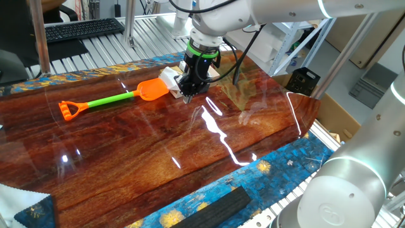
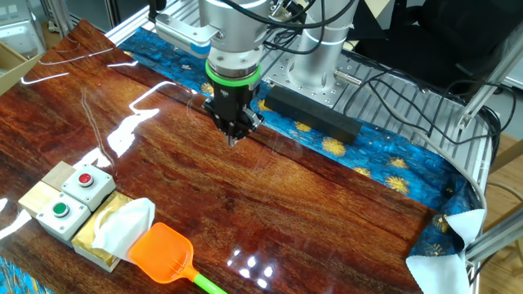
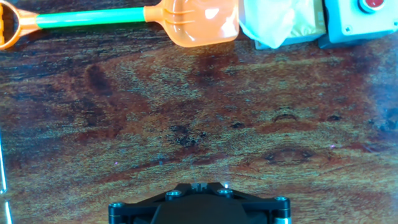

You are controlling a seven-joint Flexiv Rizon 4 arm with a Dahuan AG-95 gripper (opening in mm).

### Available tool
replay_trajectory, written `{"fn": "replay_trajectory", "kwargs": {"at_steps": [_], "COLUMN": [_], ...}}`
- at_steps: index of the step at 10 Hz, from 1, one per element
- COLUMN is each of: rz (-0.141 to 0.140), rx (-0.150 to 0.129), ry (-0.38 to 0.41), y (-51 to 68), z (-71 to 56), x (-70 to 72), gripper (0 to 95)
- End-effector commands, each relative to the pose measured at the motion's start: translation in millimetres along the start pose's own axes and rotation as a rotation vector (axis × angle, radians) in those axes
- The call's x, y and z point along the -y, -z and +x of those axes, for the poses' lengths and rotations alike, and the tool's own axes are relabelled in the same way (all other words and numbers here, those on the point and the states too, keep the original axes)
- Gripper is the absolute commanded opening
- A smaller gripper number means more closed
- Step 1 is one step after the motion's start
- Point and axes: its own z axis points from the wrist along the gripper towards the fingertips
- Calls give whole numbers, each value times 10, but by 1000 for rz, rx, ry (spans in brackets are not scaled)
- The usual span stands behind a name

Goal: Use a shovel to scoop up an object

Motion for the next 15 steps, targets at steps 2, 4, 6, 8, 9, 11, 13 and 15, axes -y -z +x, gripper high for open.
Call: {"fn": "replay_trajectory", "kwargs": {"at_steps": [2, 4, 6, 8, 9, 11, 13, 15], "rz": [1, 5, 6, 5, 5, 9, 4, 6], "rx": [4, 3, 2, 3, 3, 9, 1, -1], "ry": [-37, -64, -106, -153, -162, -174, -210, -228], "y": [-42, -76, -123, -222, -249, -302, -360, -420], "z": [-26, -68, -154, -221, -248, -314, -404, -461], "x": [-40, -142, -246, -367, -415, -518, -655, -726], "gripper": [0, 0, 0, 0, 0, 0, 0, 0]}}
